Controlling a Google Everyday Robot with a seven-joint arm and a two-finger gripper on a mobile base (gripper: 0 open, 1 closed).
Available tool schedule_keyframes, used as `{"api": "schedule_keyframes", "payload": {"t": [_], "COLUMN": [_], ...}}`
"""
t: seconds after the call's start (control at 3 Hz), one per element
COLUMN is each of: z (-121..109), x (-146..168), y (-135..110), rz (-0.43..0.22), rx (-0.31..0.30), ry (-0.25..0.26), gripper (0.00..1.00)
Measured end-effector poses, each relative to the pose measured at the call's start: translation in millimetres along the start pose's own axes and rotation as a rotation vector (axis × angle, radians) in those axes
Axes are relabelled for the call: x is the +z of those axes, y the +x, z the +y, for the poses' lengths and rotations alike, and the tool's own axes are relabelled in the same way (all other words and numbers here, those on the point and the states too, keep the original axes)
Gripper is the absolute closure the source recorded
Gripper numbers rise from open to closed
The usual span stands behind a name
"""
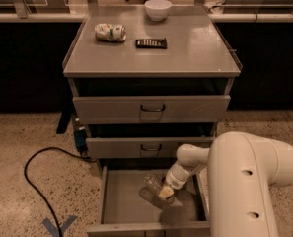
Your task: Place water bottle into bottom drawer
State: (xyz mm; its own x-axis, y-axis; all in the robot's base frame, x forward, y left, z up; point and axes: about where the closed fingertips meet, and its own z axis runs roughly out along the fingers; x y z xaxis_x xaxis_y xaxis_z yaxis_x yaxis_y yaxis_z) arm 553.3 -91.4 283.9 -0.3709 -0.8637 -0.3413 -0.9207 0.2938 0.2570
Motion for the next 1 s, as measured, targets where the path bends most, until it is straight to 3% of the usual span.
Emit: {"api": "schedule_keyframes", "payload": {"t": [0.67, 1.0], "z": [6.5, 7.9], "x": [47.1, 75.7], "y": [-3.2, -1.2], "rz": [0.125, 0.186], "rx": [0.008, 0.027], "ry": [0.051, 0.030], "gripper": [1.00, 1.00]}}
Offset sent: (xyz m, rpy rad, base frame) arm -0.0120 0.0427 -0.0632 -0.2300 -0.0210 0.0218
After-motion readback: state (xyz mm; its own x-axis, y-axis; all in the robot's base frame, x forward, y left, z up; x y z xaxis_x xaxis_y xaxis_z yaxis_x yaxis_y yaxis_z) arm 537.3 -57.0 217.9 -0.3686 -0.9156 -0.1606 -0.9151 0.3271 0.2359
